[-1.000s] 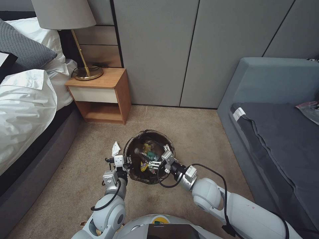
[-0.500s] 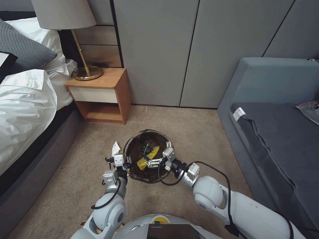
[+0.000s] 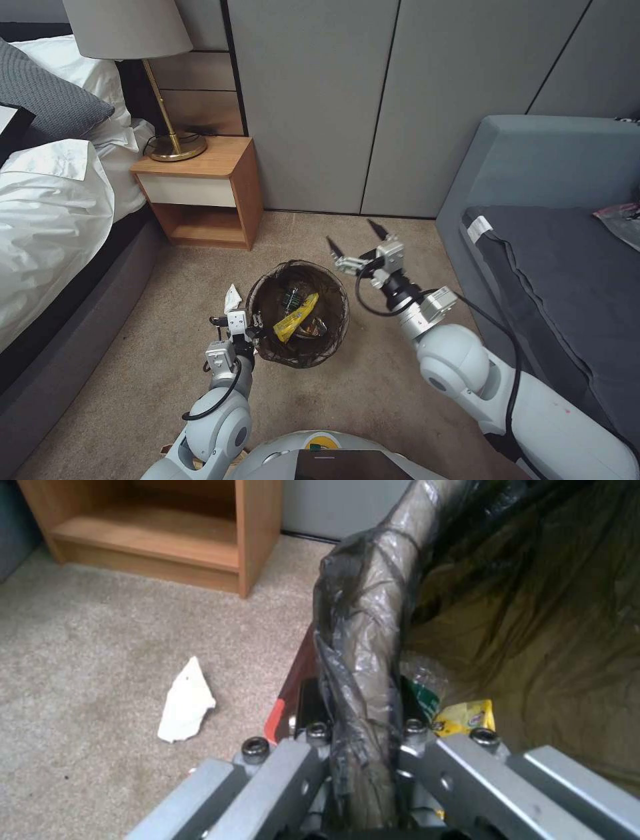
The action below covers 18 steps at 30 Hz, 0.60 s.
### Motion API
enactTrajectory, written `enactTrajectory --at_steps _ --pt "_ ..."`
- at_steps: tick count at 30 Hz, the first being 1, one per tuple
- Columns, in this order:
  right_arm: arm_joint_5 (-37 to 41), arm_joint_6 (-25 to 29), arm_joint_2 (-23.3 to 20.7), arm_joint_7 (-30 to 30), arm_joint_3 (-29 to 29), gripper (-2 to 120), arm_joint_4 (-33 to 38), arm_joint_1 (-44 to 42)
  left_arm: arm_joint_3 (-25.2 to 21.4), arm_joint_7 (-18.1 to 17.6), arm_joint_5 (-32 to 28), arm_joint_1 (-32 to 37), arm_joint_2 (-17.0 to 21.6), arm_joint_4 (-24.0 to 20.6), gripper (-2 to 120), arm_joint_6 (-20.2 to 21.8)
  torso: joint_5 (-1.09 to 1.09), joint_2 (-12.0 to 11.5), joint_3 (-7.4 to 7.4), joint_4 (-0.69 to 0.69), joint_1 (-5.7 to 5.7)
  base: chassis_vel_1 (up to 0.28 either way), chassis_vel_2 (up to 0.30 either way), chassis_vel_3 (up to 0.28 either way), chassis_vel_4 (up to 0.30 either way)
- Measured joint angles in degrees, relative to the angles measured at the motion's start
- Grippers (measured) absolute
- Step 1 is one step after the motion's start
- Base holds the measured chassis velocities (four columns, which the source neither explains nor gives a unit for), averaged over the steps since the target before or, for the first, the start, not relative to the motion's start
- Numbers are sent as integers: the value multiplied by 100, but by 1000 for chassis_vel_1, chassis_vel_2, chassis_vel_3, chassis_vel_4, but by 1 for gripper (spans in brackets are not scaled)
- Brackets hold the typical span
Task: Pick up the trash bin, then pick up the garbage from the floor and place it into the trash bin.
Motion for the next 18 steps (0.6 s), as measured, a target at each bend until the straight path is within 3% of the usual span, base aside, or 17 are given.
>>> enactTrajectory --at_steps 2,5,6,9,18 --pt "27 -34 -13 138 156 100 70 -33 -1 0 0 4 -4 0 2 0 1 0 0 0 0 0 0 0 0" --pt "62 -427 25 655 1114 100 298 -392 -25 0 3 14 -8 -1 2 0 0 0 0 -1 0 0 0 0 0" --pt "62 -427 25 655 1114 100 298 -392 -25 0 3 14 -8 -1 2 0 0 0 0 -1 0 0 0 0 0" --pt "-67 -612 267 893 2104 100 336 -949 -51 -2 14 20 -14 -11 2 -3 1 0 0 0 0 0 0 0 0" --pt "-691 -528 784 981 2730 100 115 -1849 -83 -27 18 36 -17 -57 2 -10 1 0 0 -1 0 0 0 0 0"
